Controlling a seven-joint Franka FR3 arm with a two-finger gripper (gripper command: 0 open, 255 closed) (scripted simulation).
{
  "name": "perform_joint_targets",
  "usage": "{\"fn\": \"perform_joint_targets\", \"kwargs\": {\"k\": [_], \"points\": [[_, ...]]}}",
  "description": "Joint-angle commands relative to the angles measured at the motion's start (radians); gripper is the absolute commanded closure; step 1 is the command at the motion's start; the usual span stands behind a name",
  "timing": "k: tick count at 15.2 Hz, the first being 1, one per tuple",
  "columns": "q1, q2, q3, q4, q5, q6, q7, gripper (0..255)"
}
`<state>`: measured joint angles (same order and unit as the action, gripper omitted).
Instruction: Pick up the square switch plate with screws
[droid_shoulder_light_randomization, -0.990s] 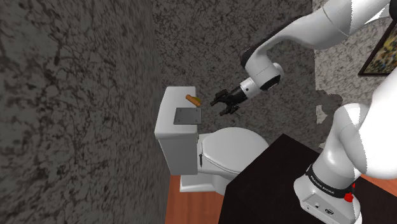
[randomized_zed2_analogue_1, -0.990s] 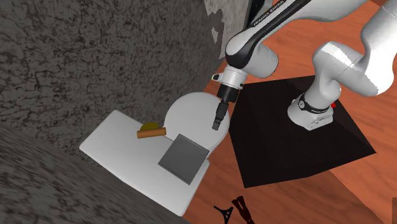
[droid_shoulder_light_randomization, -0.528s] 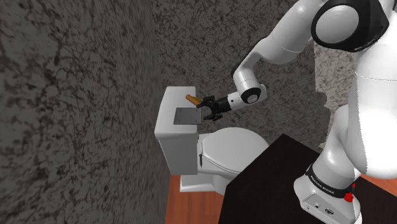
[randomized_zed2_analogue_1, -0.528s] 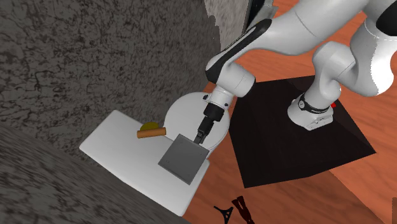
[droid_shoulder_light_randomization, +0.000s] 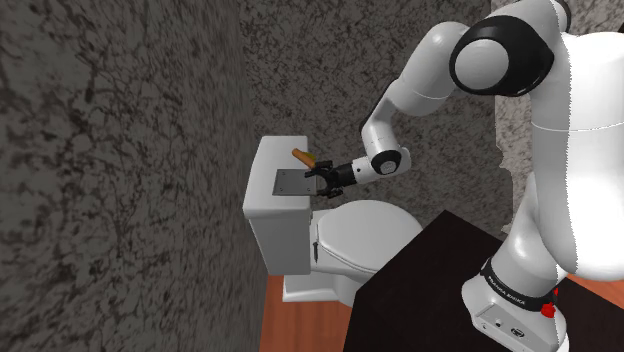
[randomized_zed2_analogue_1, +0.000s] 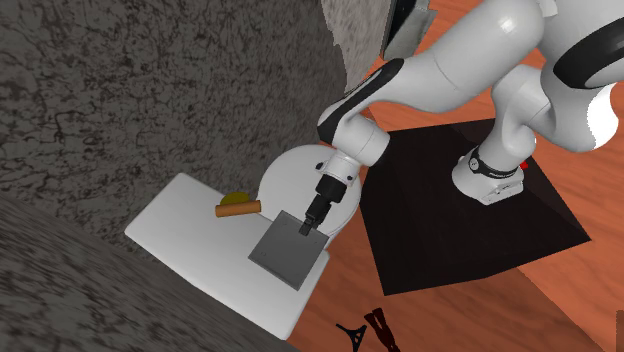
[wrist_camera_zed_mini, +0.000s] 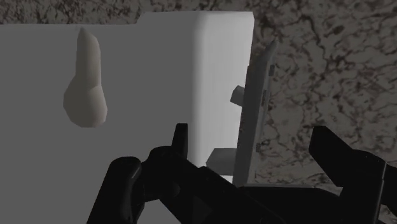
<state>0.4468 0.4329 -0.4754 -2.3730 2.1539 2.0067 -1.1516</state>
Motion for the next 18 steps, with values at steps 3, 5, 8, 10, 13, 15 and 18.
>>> {"fn": "perform_joint_targets", "kwargs": {"k": [3,5,8,10,13,15,18], "points": [[-0.004,0.021,0.004,0.006,0.01,-0.012,-0.009,255],[-0.004,0.023,0.005,0.009,0.01,-0.012,-0.008,255],[-0.004,0.027,0.006,0.015,0.013,-0.011,-0.006,255],[-0.004,0.028,0.006,0.012,0.013,-0.013,-0.008,255],[-0.001,0.005,0.001,0.002,0.003,-0.003,-0.002,255],[0.006,-0.025,-0.005,-0.007,-0.011,0.014,0.011,255],[0.015,-0.072,-0.014,-0.018,-0.034,0.042,0.033,255]]}}
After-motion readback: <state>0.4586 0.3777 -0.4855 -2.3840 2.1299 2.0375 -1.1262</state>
